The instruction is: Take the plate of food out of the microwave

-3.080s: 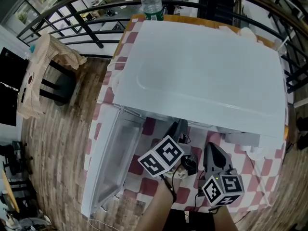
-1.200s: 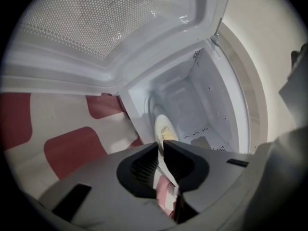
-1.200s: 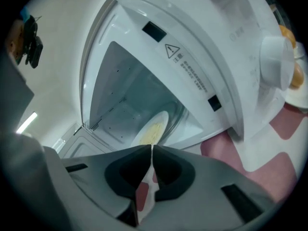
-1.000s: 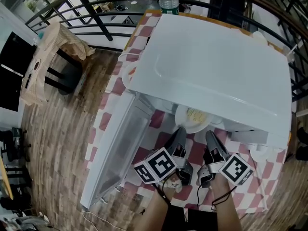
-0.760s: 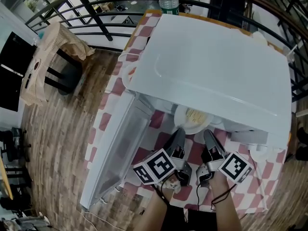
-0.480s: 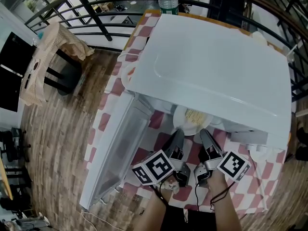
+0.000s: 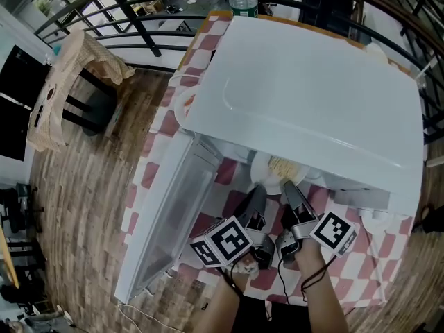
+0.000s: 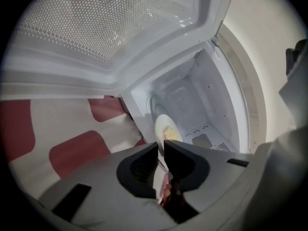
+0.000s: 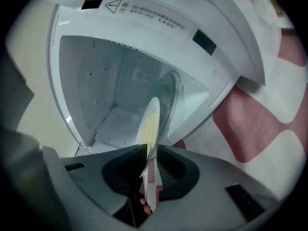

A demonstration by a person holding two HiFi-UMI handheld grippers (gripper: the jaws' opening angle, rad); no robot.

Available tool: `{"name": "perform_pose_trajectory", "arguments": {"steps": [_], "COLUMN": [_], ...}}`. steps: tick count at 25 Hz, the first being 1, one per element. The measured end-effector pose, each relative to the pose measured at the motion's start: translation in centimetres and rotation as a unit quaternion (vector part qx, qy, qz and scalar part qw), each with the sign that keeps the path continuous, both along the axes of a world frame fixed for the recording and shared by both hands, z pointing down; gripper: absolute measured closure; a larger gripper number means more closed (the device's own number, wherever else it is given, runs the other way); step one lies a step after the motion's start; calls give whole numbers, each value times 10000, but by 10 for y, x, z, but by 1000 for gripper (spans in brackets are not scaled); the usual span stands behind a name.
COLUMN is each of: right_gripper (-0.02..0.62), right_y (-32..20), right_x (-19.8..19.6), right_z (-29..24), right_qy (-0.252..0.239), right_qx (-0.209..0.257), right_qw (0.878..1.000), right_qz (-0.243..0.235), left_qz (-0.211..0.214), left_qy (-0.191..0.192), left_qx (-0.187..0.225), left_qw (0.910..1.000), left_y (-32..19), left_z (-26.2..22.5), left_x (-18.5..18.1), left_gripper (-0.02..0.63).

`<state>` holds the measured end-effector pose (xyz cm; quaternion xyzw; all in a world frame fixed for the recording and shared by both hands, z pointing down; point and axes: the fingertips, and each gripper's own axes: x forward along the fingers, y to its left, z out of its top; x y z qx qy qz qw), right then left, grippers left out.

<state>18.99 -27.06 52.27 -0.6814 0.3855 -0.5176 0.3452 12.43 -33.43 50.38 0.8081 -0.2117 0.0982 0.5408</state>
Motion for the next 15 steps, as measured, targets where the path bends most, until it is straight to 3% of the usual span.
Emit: {"name": "perform_pose_trajectory", "arguments": {"steps": [5, 7, 15], "right_gripper": [511, 549, 549], "right_y": [-5, -7, -8], "right_x": [-1, -1, 0], "right_z": [0, -1, -1], "right_qy": [22, 56, 72], "right_qx": [72, 107, 204], "right_qw": [10000, 9999, 9998], "right_qz": [-38, -62, -28], "left_qz": [50, 56, 130], "left_qy": [-98, -75, -22], "left_qx": [33, 19, 0], "left_qw": [9999, 10000, 9999], "left_y": [-1, -1, -2], "left_z": [5, 5, 3], "left_x": [-2, -1, 0], "left_gripper": [537, 537, 535]}}
